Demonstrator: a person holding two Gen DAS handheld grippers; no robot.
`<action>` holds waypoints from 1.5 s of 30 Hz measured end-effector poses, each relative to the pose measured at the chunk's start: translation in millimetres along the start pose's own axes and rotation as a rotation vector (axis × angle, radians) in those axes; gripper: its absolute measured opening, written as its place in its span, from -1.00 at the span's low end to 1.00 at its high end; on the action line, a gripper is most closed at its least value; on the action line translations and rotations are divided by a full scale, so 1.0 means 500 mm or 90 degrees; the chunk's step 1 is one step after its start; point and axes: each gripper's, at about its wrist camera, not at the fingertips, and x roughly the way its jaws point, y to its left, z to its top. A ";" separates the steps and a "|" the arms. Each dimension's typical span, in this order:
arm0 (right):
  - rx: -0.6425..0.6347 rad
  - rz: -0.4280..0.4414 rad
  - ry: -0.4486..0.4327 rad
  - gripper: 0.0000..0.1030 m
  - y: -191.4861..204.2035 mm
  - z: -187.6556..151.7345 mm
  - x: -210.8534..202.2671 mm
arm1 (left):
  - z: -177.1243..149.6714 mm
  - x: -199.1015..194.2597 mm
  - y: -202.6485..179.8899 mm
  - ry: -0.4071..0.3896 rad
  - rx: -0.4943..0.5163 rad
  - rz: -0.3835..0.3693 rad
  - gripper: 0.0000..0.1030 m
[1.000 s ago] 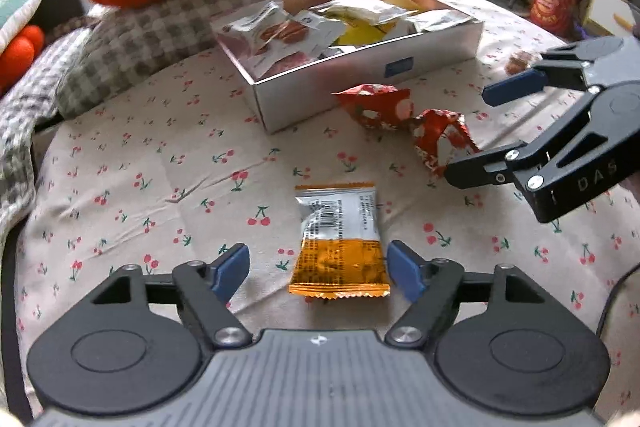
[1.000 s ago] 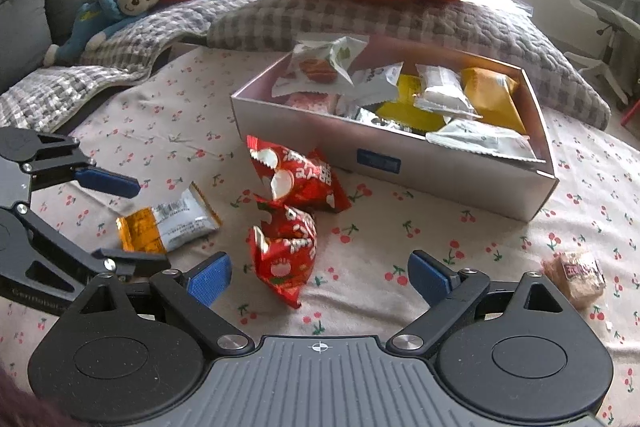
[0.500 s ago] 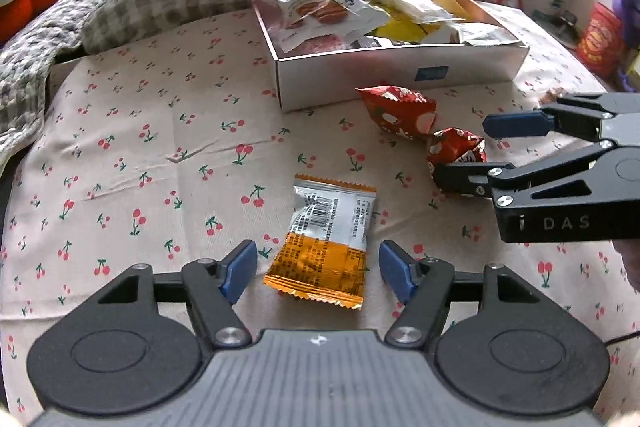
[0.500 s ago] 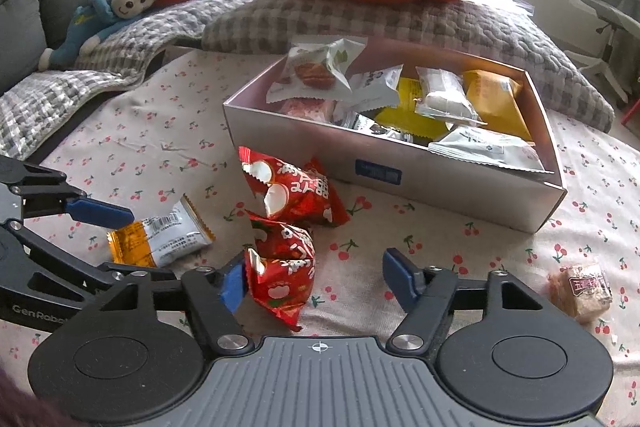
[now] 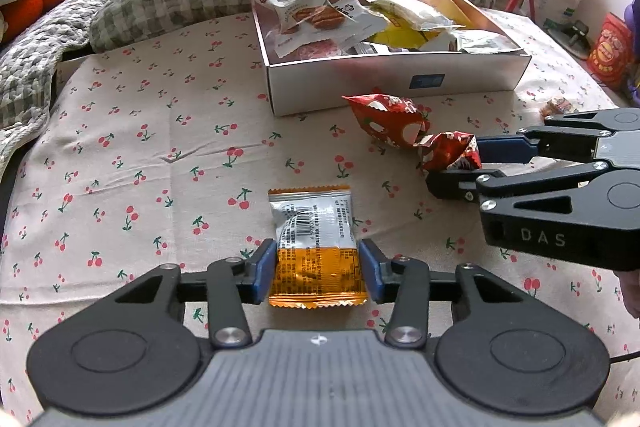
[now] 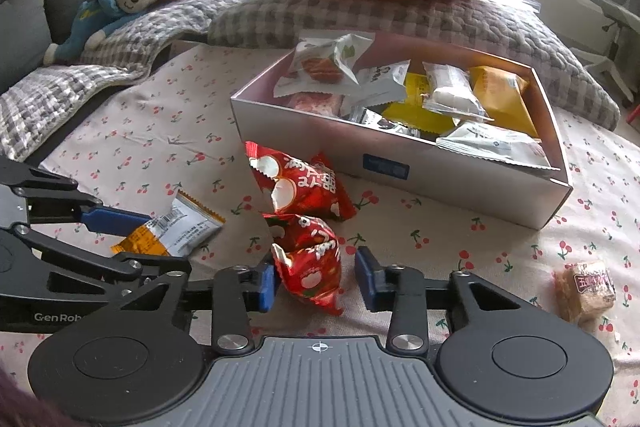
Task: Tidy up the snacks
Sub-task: 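Grasp the orange pack with the left tool while the right tool grasps the red candy, then carry both snacks over the box and open both tools to drop them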
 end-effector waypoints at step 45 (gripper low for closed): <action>0.092 0.015 -0.039 -0.48 -0.071 0.040 -0.092 | 0.041 -0.061 0.027 -0.047 -0.100 -0.008 -0.31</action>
